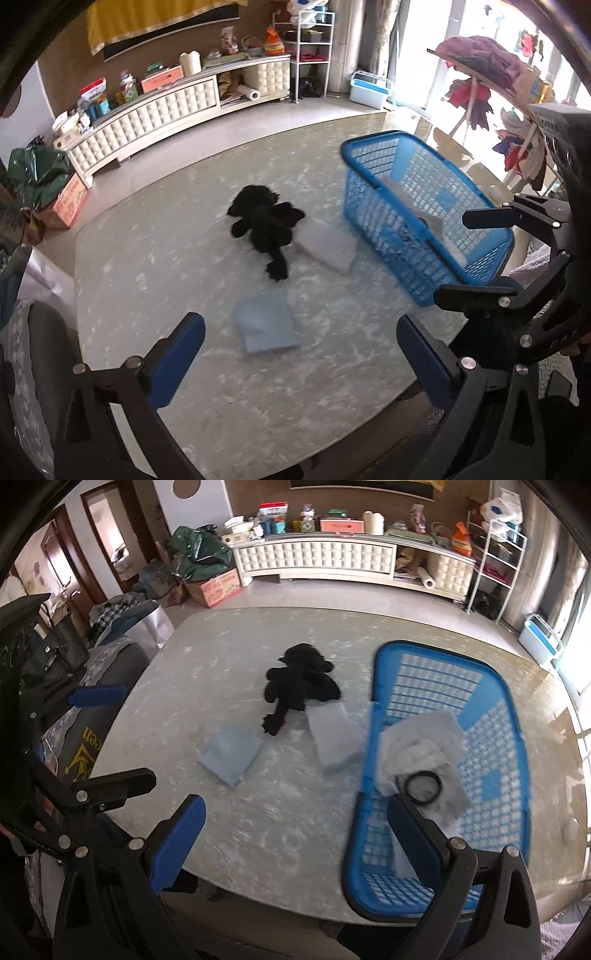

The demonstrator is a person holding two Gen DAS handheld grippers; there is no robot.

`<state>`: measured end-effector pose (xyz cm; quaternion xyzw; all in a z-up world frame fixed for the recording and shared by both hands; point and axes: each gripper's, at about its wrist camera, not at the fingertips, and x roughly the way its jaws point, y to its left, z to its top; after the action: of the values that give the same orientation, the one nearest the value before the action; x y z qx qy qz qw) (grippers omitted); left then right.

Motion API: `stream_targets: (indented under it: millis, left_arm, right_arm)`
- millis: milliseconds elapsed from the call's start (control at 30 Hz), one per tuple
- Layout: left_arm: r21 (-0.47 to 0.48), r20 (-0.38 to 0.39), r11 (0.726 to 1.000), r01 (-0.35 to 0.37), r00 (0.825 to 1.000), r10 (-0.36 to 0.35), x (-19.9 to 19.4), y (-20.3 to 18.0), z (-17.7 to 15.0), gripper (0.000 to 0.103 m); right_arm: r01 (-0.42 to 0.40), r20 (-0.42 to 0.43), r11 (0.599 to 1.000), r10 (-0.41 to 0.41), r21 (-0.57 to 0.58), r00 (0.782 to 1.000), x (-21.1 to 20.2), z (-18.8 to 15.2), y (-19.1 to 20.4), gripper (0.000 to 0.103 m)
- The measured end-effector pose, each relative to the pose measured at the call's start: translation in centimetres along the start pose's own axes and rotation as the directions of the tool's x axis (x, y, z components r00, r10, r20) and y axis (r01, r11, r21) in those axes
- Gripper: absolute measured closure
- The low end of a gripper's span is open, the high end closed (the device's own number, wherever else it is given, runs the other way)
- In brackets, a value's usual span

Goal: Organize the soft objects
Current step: 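Grasp the white foam pad with the right tool while the left grasps the light blue cloth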

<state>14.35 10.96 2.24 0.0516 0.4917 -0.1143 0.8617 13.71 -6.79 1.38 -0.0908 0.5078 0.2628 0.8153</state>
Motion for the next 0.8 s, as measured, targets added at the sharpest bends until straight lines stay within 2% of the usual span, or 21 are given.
stream_targets:
  millis: [133, 267, 500, 733, 800]
  left_arm:
    - [-0.027, -0.011, 0.999, -0.024, 1.0, 0.024, 0.5, 2.0, -0.7, 0.0]
    - [-0.067, -0.022, 0.998, -0.011, 1.0, 0.01, 1.4, 3.7, -1.1, 0.0]
    - [-0.097, -0.053, 0.995, -0.009, 0.999, 0.004, 3.7, 6.2, -1.8, 0.0]
    - [-0.076, -0.093, 0.997, 0.016, 0.995, -0.023, 6.4, 7.6, -2.3, 0.0]
    - [-0.076, -0.101, 0.997, 0.029, 0.994, -0.037, 7.1, 8.0, -2.4, 0.0]
  right_arm:
    - [-0.032, -0.018, 0.999, 0.032, -0.011, 0.999, 1.7, 0.8, 1.0, 0.004]
    - [-0.08, -0.033, 0.996, 0.079, -0.037, 0.996, 3.1, 1.4, 2.0, 0.004]
    - [-0.107, -0.078, 0.992, 0.102, -0.062, 0.992, 5.8, 2.3, 2.9, 0.004]
    - [-0.035, -0.123, 0.998, 0.028, -0.054, 0.992, 8.9, 2.9, 3.0, 0.004]
    - [0.036, -0.113, 0.996, -0.045, -0.084, 0.993, 9.7, 3.1, 3.4, 0.004]
